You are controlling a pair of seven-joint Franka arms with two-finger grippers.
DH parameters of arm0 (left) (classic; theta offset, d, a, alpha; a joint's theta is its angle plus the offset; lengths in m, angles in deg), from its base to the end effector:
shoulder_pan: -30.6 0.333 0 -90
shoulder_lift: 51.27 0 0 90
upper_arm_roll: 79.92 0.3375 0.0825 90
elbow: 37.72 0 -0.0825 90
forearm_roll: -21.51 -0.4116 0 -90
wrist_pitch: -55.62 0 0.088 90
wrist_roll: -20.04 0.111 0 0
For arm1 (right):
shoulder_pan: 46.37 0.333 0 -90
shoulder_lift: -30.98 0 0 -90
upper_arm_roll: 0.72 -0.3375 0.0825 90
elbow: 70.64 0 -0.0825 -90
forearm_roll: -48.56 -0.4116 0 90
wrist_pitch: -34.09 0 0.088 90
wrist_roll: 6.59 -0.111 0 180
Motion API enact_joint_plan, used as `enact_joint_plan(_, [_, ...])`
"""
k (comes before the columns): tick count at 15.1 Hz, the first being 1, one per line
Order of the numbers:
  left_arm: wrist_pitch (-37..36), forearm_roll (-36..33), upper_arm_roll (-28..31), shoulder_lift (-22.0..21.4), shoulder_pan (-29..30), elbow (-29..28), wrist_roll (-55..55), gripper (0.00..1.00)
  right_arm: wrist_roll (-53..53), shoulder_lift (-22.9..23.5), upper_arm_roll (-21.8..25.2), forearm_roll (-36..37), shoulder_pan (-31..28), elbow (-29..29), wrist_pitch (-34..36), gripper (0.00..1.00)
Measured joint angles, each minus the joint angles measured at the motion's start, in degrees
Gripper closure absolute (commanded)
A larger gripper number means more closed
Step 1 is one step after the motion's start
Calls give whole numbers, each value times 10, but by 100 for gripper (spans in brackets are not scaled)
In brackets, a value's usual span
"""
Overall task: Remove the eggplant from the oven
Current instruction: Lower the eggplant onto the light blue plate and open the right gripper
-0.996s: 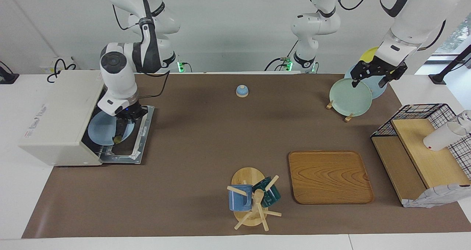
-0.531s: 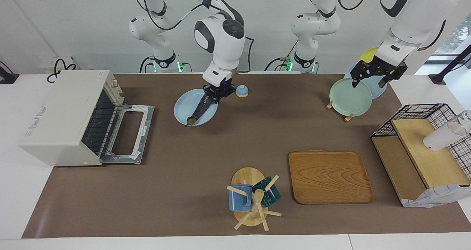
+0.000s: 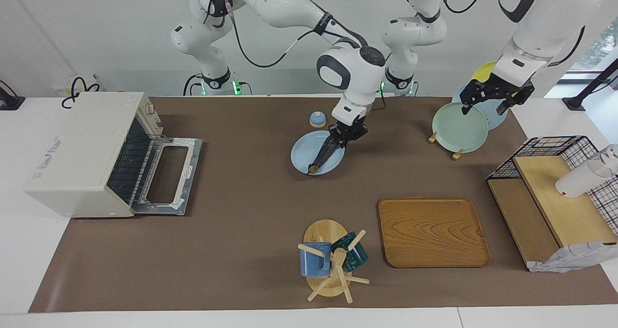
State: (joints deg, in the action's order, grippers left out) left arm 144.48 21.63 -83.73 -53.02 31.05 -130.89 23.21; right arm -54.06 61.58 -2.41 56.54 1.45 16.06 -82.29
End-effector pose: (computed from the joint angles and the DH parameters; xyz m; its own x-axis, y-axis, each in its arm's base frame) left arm 0.5676 -0.0341 0.6303 0.9925 -0.1136 -0.0447 -0.1136 -0.9935 0.0025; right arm 0.4847 0.5497 0.3542 0.9930 0.0971 0.0673 0.0911 -0.9920 0.0872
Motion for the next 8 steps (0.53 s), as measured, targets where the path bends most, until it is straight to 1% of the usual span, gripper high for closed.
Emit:
enact_joint_plan(3, [0,0,0,0,0,0,0,0,0,-2,1,-1,-3,34,-60,100])
enact_joint_plan(4, [0,0,0,0,0,0,0,0,0,-2,1,-6,-4,38,-66,82])
enact_joint_plan(5, [0,0,0,0,0,0,0,0,0,-3,2,-14,-5,38,-67,73])
enact_joint_plan(7, [0,0,0,0,0,0,0,0,0,-9,3,-21,-8,36,-62,70])
enact_joint_plan(8, [0,0,0,0,0,0,0,0,0,-12,3,-21,-11,29,-44,68])
